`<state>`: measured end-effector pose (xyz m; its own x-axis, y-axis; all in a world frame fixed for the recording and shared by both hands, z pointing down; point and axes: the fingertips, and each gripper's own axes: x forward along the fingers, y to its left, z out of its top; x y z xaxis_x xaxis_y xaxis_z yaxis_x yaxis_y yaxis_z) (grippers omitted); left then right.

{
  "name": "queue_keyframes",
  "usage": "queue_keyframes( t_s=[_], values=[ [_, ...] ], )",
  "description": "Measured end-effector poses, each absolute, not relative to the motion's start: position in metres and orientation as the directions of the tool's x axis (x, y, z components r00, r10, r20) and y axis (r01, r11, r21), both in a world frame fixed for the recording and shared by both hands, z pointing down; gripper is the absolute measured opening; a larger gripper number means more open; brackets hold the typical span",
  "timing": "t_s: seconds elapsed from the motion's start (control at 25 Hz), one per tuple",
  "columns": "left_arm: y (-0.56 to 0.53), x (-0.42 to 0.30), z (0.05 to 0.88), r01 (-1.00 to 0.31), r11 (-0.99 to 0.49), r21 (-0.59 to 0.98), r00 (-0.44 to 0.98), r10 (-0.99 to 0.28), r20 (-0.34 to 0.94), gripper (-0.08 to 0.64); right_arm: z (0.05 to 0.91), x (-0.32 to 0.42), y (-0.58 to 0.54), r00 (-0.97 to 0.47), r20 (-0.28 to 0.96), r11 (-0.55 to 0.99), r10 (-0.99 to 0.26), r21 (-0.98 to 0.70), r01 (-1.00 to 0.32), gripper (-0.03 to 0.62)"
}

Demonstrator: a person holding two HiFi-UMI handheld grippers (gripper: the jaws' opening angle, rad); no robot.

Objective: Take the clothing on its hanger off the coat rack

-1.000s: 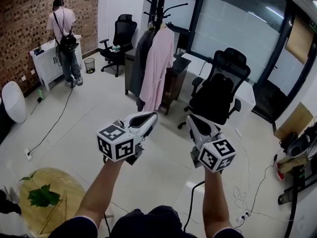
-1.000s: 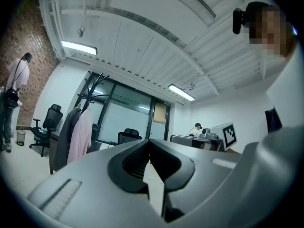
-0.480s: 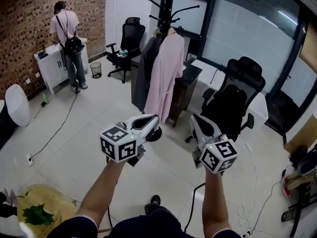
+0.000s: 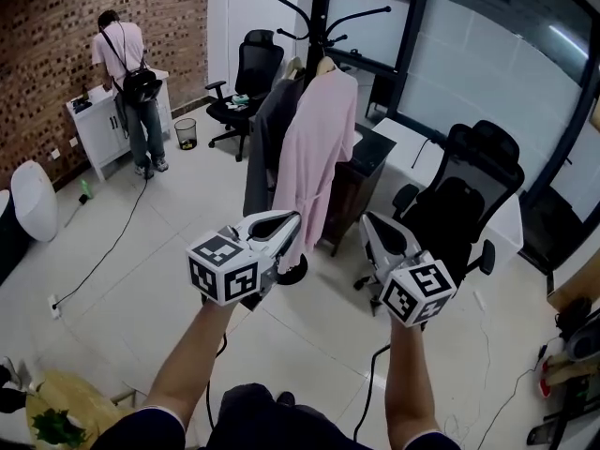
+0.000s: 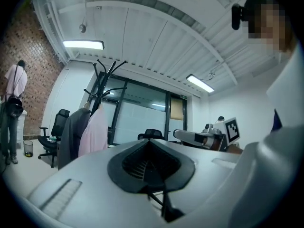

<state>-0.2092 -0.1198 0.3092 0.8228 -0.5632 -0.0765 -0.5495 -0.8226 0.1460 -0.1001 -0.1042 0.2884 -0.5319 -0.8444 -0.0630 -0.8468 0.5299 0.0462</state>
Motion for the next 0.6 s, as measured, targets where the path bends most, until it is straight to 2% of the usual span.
queue_keyframes(
  t_s=[0.32,0.6],
  values=[
    [-0.217,-0.193,0.295,-0.56,-0.824,0.091,0.818,-0.567,-0.101,0.012,0.293,-0.083,-0.189,-0.501,-0.035,0.499,-0.865,0.054,-0.865,0.002],
    [-0.304,-0.181,0.284,-0.5,-0.861,0.09,0.852,-0.508,-0.126,0.012,0.279,-0.075,-0.258,-0.423,-0.037,0.419,-0.905,0.083,-0.904,0.002]
  ],
)
